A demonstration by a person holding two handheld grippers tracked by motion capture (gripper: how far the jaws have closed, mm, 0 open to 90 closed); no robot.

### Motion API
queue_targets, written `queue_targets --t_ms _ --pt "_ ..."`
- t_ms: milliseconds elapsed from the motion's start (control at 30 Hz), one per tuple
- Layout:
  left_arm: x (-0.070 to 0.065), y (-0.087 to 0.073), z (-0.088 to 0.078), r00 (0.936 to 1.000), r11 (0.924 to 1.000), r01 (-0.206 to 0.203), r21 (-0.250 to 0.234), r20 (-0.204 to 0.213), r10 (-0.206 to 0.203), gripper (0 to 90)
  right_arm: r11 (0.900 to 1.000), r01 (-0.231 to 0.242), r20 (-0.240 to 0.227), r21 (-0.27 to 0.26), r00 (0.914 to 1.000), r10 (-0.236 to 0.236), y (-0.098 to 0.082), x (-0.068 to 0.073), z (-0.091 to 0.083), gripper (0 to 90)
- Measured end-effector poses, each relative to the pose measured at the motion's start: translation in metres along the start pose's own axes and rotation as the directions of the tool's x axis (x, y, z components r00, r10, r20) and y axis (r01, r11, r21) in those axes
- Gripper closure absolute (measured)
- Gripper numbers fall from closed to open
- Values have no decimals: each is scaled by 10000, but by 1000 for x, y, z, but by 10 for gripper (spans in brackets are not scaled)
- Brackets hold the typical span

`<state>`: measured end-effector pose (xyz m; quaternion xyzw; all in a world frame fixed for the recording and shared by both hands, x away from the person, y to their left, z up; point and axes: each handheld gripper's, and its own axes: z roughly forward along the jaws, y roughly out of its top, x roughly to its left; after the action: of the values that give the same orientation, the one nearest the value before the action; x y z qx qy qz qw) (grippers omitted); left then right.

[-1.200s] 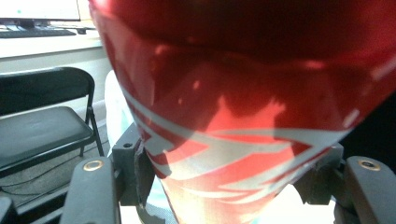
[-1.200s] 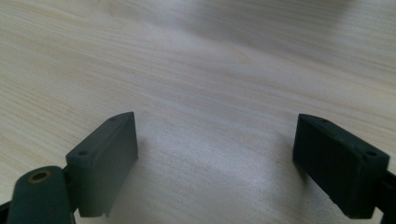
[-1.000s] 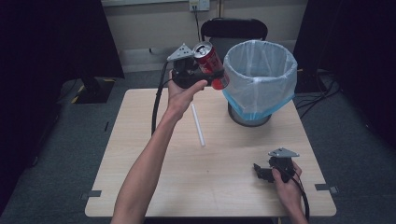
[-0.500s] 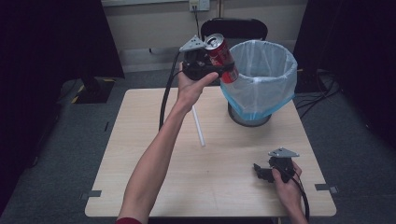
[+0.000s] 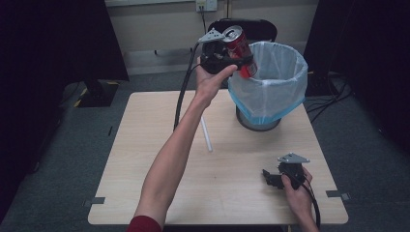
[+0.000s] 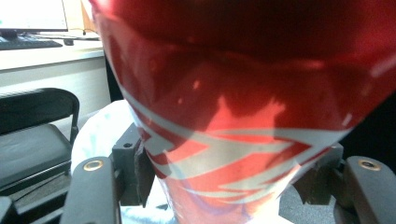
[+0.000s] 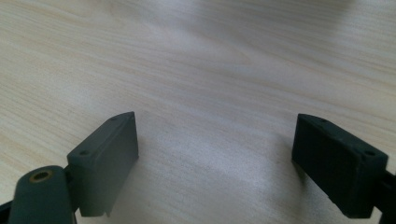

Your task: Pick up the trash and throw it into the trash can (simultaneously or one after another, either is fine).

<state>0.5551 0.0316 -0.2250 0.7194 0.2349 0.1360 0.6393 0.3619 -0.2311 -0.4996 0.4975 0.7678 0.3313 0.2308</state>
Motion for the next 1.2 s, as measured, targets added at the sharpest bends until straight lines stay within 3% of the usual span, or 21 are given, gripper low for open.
queue_targets --t_ms 267,533,667,800,833,867,1067,1200 --pt "1 9 23 10000 9999 -61 103 -30 61 344 10000 49 30 -21 10000 -49 0 0 0 140" --pt "5 6 42 9999 9994 -70 345 -137 75 343 9999 151 -25 -13 9999 -151 0 1 -1 141" --pt "4 4 52 9991 9975 -409 581 -41 412 336 9999 144 -28 -12 9999 -144 0 1 -1 141" --pt "4 3 53 9989 9972 -464 591 9 464 265 9997 236 -140 -19 9996 -236 0 1 -1 141" --pt "3 3 53 9992 9973 -404 607 -21 406 184 9997 257 -107 -46 9996 -258 0 2 -1 141" --pt "3 3 53 9992 9973 -404 607 -21 406 167 9996 262 -98 -48 9996 -263 0 2 -1 140" --pt "2 2 47 9996 9977 -293 613 22 292 157 9997 244 -168 -19 9996 -244 0 1 -1 140" --pt "4 0 33 9999 9983 -150 560 8 150 160 9997 244 -216 6 9995 -244 0 1 0 140"
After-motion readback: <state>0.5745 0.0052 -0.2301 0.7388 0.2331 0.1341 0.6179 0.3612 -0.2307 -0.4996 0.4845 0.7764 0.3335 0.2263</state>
